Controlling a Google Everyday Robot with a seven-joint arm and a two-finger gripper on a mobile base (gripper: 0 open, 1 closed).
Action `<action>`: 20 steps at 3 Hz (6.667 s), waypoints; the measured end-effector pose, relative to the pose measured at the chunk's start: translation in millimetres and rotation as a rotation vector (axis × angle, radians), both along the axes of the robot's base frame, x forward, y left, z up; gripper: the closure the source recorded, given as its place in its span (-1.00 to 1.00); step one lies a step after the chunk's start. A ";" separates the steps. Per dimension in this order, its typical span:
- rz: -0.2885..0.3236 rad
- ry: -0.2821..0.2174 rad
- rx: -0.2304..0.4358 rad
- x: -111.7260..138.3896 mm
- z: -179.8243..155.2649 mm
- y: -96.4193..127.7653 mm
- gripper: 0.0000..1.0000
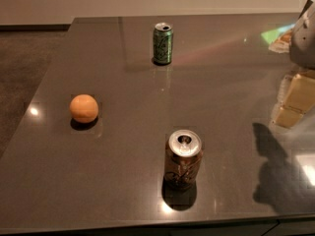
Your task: Move orange can near green can
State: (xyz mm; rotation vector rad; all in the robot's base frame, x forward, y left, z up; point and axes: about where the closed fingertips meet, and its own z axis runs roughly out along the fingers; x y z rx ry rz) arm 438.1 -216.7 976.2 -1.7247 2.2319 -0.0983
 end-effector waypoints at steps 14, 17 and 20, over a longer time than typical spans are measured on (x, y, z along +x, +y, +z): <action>0.197 -0.066 0.535 -5.5 -22.1 142.0 1.00; -0.049 -0.170 0.512 108.7 -12.5 101.8 1.00; -0.124 -0.153 0.553 191.2 -26.7 129.3 1.00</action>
Offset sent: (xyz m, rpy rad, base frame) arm -0.0010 0.0192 -0.0064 0.0356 0.0428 0.0661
